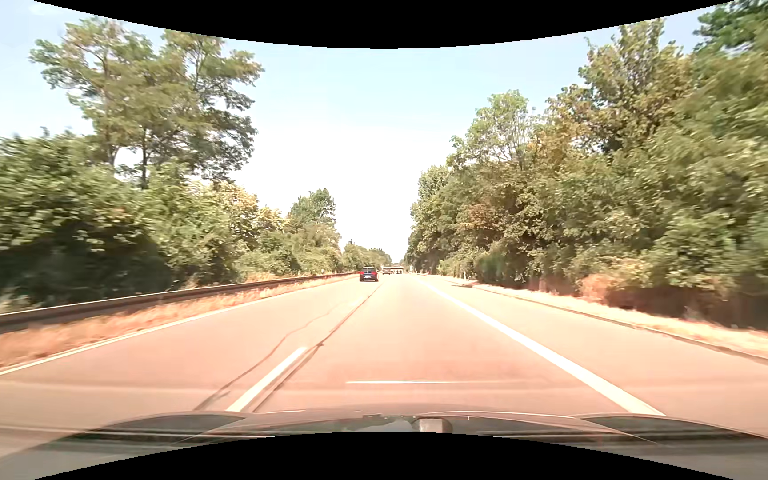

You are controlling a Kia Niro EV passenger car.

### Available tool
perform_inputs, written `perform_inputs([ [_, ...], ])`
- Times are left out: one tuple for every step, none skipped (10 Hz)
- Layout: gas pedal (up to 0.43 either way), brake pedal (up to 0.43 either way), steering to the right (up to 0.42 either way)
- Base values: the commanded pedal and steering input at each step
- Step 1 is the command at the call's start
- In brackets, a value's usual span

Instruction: Follow the waypoints while adhering to traffic rules and regulations

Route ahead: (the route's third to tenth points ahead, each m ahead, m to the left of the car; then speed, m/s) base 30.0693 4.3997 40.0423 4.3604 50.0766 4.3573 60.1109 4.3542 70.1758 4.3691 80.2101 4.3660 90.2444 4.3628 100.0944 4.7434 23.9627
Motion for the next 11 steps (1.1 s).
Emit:
perform_inputs([
  [0.248, 0.0, 0.0],
  [0.248, 0.0, 0.0],
  [0.248, 0.0, 0.0],
  [0.248, 0.0, 0.0],
  [0.248, 0.0, 0.0],
  [0.248, 0.0, 0.0],
  [0.248, 0.0, 0.0],
  [0.248, 0.0, 0.0],
  [0.248, 0.0, 0.0],
  [0.248, 0.0, 0.0],
  [0.248, 0.0, 0.0],
])
